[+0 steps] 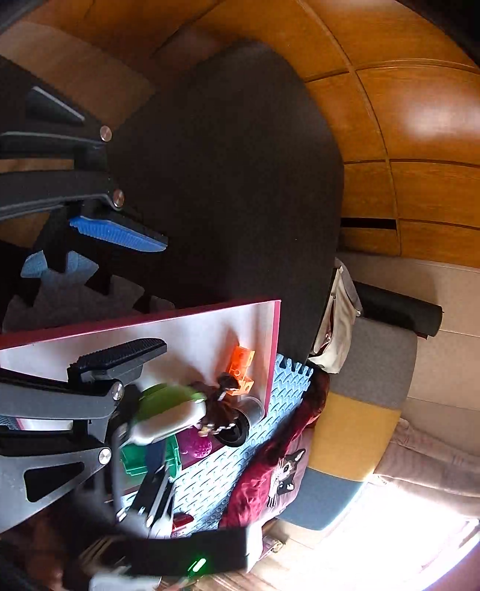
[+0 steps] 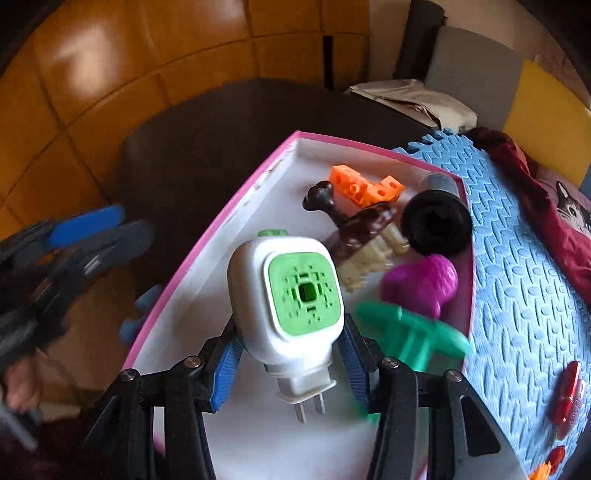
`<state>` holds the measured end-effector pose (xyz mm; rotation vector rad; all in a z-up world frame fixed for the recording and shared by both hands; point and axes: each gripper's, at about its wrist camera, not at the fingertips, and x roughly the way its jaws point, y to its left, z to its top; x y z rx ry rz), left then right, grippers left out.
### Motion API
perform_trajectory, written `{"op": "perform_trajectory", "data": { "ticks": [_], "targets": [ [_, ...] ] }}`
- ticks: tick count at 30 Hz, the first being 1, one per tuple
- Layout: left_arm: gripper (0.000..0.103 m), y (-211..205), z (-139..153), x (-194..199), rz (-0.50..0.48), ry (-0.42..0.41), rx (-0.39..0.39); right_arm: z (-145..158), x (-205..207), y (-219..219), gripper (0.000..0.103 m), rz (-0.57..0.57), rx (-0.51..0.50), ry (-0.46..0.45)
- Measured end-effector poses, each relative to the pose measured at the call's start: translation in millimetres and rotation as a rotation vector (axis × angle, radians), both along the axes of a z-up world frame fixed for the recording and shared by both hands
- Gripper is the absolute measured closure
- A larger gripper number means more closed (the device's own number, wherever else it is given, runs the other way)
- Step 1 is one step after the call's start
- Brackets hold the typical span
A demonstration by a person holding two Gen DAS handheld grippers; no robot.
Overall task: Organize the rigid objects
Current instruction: 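Carry the white plug device into the tray and open the right gripper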
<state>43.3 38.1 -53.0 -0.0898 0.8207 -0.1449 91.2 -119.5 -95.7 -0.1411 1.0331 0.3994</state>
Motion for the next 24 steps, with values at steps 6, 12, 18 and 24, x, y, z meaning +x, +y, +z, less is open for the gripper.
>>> {"op": "perform_trajectory", "data": {
  "ticks": [6,12,18,24],
  "targets": [
    [0.053,2.9,-1.8,3.3,0.013,0.002,-0.001,-2.8,10.0,0.5,0.052,-0.011,-0.002,-0.013],
    [0.053,3.7,1.3,2.0,0.018,-0.008,0.0,-1.0,6.1,-3.6,0.051,-0.028,0.011,-0.019],
    [0.053,2.5,6.3,-1.8,0.017,-0.028,0.004,13.2,-5.3,-15.9,0.045,-0.05,0.076,-0.057],
    [0.053,-2.6,11.2,-5.1,0.005,-0.042,0.01,31.1,-20.9,-29.1,0.041,-0.065,0.115,-0.124]
  ]
}}
